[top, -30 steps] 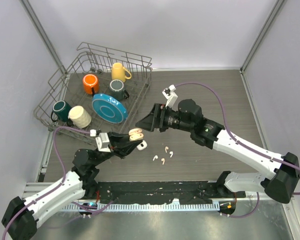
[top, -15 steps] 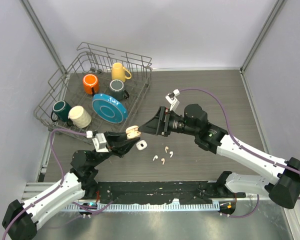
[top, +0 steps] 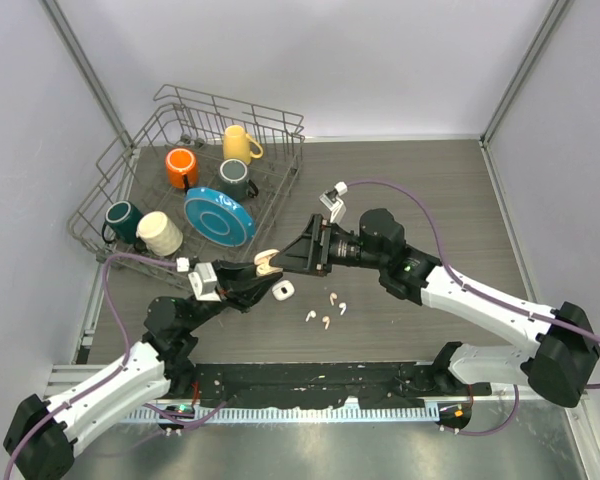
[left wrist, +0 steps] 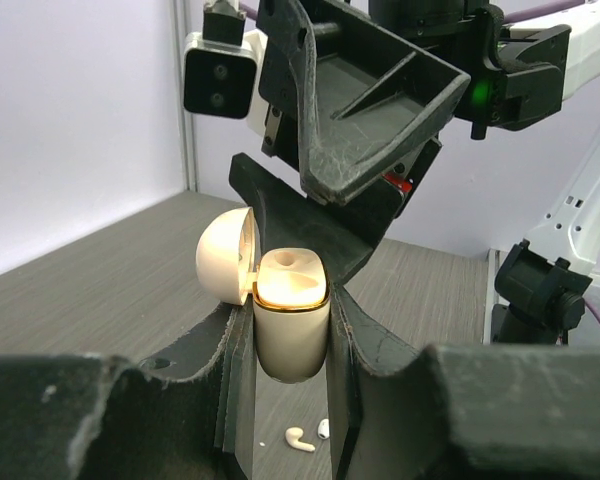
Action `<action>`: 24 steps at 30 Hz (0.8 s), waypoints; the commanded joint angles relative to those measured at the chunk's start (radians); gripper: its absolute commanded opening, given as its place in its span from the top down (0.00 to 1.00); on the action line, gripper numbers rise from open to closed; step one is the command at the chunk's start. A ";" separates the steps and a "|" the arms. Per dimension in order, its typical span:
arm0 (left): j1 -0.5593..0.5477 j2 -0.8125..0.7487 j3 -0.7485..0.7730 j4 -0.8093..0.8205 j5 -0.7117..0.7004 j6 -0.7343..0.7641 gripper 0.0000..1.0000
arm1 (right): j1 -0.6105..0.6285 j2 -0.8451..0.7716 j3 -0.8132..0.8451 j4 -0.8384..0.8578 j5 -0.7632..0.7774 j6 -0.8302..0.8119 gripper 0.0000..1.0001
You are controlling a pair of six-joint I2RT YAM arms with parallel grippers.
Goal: Insert the wireless bluetooth earbuds into the charging case
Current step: Pick up the earbud from the center of the board.
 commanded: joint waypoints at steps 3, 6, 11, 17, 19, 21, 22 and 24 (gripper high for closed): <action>-0.003 0.019 0.050 0.070 0.002 0.020 1.00 | 0.002 0.014 -0.011 0.086 -0.045 0.039 0.26; -0.004 0.032 0.053 0.076 0.005 0.019 1.00 | 0.000 0.020 -0.016 0.092 -0.050 0.044 0.26; -0.004 0.055 0.055 0.093 0.016 0.013 1.00 | 0.000 0.042 -0.025 0.124 -0.065 0.062 0.37; -0.004 0.065 0.055 0.103 0.017 0.011 1.00 | 0.000 0.054 -0.031 0.159 -0.079 0.084 0.50; -0.004 0.063 0.055 0.103 0.016 0.013 1.00 | 0.000 0.056 -0.031 0.162 -0.081 0.084 0.53; -0.003 0.065 0.053 0.103 0.013 0.013 1.00 | 0.000 0.053 -0.033 0.165 -0.081 0.084 0.59; -0.004 0.066 0.053 0.104 0.013 0.014 1.00 | 0.000 0.051 -0.036 0.167 -0.081 0.082 0.62; -0.004 0.068 0.053 0.104 0.014 0.013 1.00 | 0.000 0.045 -0.040 0.170 -0.074 0.082 0.68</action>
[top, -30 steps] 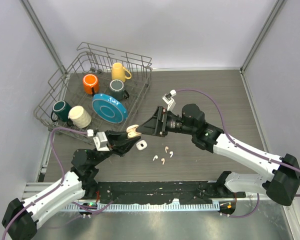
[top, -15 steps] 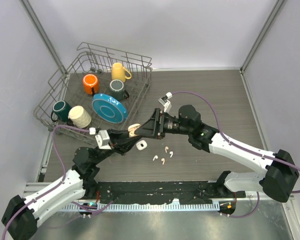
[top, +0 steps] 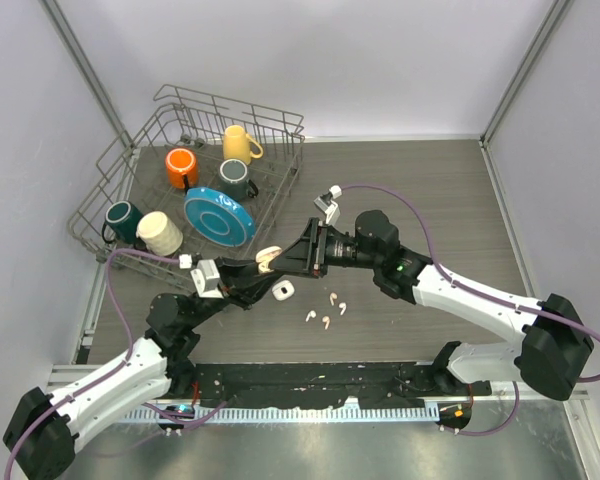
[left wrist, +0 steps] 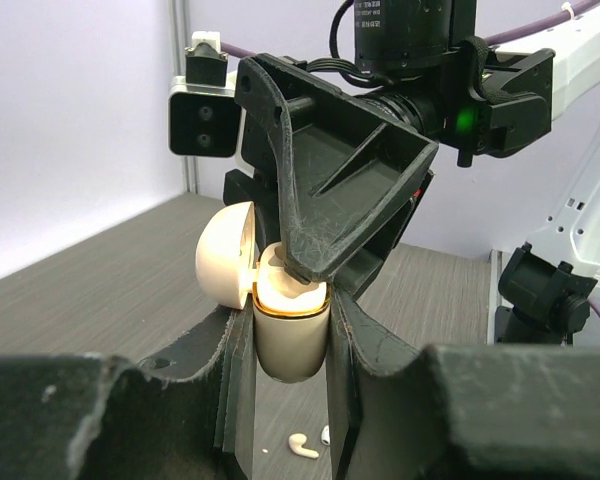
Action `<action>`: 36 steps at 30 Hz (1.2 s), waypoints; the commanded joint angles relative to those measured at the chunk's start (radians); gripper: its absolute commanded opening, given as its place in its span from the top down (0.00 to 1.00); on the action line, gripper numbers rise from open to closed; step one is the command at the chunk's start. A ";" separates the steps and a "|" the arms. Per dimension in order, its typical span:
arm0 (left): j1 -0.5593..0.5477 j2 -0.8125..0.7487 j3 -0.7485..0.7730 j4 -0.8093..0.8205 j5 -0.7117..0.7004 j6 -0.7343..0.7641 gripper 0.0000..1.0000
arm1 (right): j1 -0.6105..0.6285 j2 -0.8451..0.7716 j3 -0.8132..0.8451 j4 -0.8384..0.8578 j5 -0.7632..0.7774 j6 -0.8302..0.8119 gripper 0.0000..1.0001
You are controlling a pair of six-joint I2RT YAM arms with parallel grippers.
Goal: Insert the wireless bluetooth earbuds into the charging case
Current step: Pick up the earbud from the center of the board.
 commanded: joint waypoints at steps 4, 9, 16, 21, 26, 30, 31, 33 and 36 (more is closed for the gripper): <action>-0.004 0.014 0.035 0.067 0.007 0.012 1.00 | 0.008 -0.014 -0.003 0.064 -0.009 -0.005 0.69; -0.004 0.004 0.031 0.062 0.002 0.010 1.00 | 0.006 -0.029 0.002 0.021 0.015 -0.040 0.67; -0.004 -0.008 0.031 0.047 0.001 0.007 1.00 | 0.008 -0.040 0.014 -0.002 0.031 -0.070 0.67; -0.003 -0.017 0.028 0.030 -0.007 0.007 1.00 | 0.008 -0.056 0.016 -0.018 0.043 -0.094 0.46; -0.004 -0.063 -0.001 0.013 -0.044 0.015 1.00 | 0.005 -0.104 0.051 -0.149 0.110 -0.177 0.28; -0.004 -0.124 -0.020 -0.047 -0.072 0.029 1.00 | -0.004 -0.164 0.076 -0.237 0.182 -0.246 0.25; -0.004 -0.137 -0.021 -0.061 -0.075 0.032 1.00 | -0.008 -0.178 0.080 -0.260 0.198 -0.257 0.24; -0.004 -0.180 -0.021 -0.110 -0.082 0.036 1.00 | -0.024 -0.220 0.079 -0.341 0.245 -0.281 0.23; -0.004 -0.247 -0.017 -0.185 -0.087 0.044 1.00 | -0.046 -0.276 0.062 -0.476 0.388 -0.290 0.23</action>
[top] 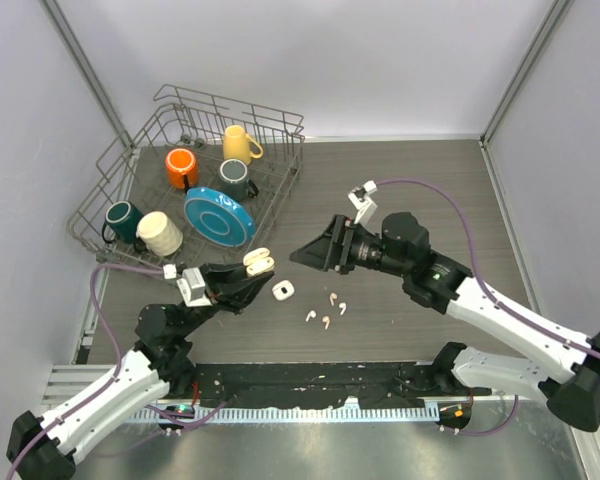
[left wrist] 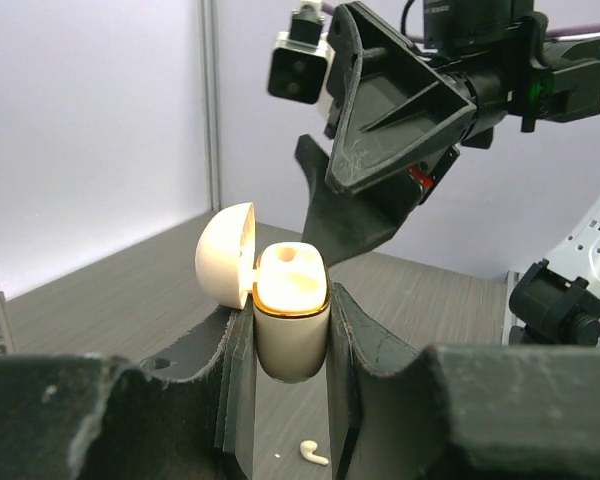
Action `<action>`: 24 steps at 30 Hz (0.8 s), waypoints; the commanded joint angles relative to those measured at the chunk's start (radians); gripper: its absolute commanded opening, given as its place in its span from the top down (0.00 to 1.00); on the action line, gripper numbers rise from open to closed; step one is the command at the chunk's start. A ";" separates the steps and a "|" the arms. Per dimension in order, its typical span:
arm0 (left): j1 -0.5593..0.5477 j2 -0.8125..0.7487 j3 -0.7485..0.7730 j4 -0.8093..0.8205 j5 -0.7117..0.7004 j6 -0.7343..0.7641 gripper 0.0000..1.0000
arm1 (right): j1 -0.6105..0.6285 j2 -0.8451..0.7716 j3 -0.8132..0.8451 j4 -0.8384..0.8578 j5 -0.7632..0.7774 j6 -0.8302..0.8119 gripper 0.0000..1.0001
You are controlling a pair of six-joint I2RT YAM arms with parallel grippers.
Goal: Insert the wireless bluetooth earbuds into the charging case
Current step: Pick up the earbud from the center of the board.
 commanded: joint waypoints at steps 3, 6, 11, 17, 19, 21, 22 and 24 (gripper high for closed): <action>-0.004 -0.133 0.009 -0.134 -0.039 0.037 1.00 | -0.063 -0.092 0.007 -0.340 0.332 -0.048 0.28; -0.004 -0.180 0.012 -0.187 -0.042 0.040 1.00 | -0.077 -0.076 -0.011 -0.444 0.455 -0.043 0.33; -0.003 -0.220 0.012 -0.236 -0.040 0.037 1.00 | -0.077 -0.011 -0.043 -0.468 0.432 -0.063 0.42; -0.004 -0.239 0.014 -0.256 -0.044 0.033 1.00 | -0.014 0.066 -0.050 -0.484 0.398 -0.132 0.52; -0.003 -0.241 0.015 -0.262 -0.044 0.033 1.00 | 0.042 0.079 -0.047 -0.498 0.434 -0.138 0.52; -0.004 -0.242 0.014 -0.262 -0.042 0.031 1.00 | 0.082 0.105 -0.048 -0.523 0.461 -0.134 0.52; -0.004 -0.244 0.014 -0.262 -0.043 0.031 1.00 | 0.088 0.115 -0.050 -0.532 0.489 -0.131 0.52; -0.004 -0.241 0.014 -0.262 -0.040 0.028 1.00 | 0.107 0.133 -0.051 -0.549 0.513 -0.108 0.53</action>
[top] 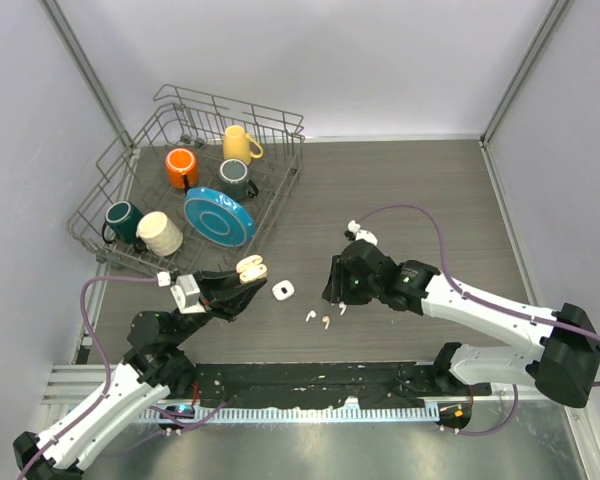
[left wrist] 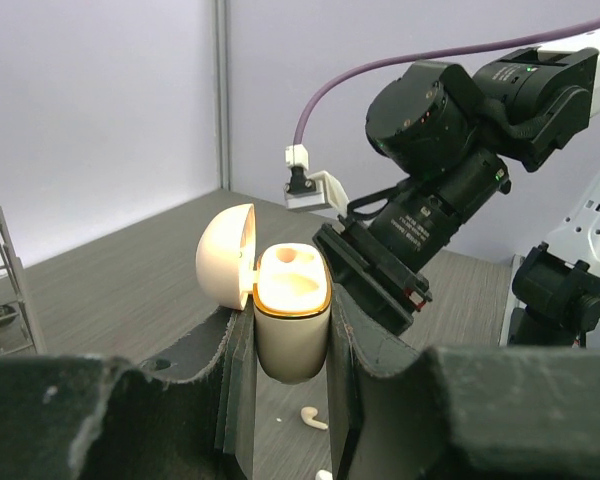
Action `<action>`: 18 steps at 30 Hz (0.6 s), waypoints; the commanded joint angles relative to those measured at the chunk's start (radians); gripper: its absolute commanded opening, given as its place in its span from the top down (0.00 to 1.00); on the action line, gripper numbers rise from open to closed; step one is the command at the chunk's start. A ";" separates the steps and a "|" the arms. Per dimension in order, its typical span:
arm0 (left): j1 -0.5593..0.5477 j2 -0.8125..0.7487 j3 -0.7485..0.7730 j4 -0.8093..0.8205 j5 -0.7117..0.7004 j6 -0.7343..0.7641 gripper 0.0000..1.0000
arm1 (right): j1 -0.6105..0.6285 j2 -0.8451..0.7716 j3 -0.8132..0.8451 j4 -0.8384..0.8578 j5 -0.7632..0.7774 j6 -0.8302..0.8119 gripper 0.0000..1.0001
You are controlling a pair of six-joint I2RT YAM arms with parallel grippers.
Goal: Insert the wireless bluetooth earbuds into the charging case
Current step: Pick up the earbud from the center of the board.
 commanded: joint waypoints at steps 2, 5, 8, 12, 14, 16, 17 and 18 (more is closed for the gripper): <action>-0.004 -0.009 0.014 0.015 -0.006 0.008 1.00 | 0.052 0.045 -0.002 -0.035 0.124 0.029 0.53; -0.004 -0.009 0.012 0.020 -0.005 0.002 1.00 | 0.088 0.065 -0.011 -0.032 0.164 0.066 0.54; -0.003 -0.013 0.009 0.018 -0.006 -0.003 1.00 | 0.116 0.097 -0.019 -0.027 0.192 0.103 0.55; -0.004 -0.021 0.003 0.018 -0.006 -0.007 1.00 | 0.151 0.128 -0.025 -0.007 0.212 0.140 0.55; -0.004 -0.025 0.000 0.017 -0.006 -0.011 1.00 | 0.170 0.149 -0.027 -0.004 0.225 0.161 0.55; -0.004 -0.028 -0.005 0.018 -0.008 -0.011 1.00 | 0.177 0.174 -0.027 -0.001 0.242 0.179 0.56; -0.003 -0.032 -0.006 0.018 -0.008 -0.012 1.00 | 0.184 0.183 -0.027 0.005 0.245 0.183 0.56; -0.004 -0.036 -0.008 0.017 -0.008 -0.011 1.00 | 0.187 0.191 -0.028 0.011 0.248 0.184 0.57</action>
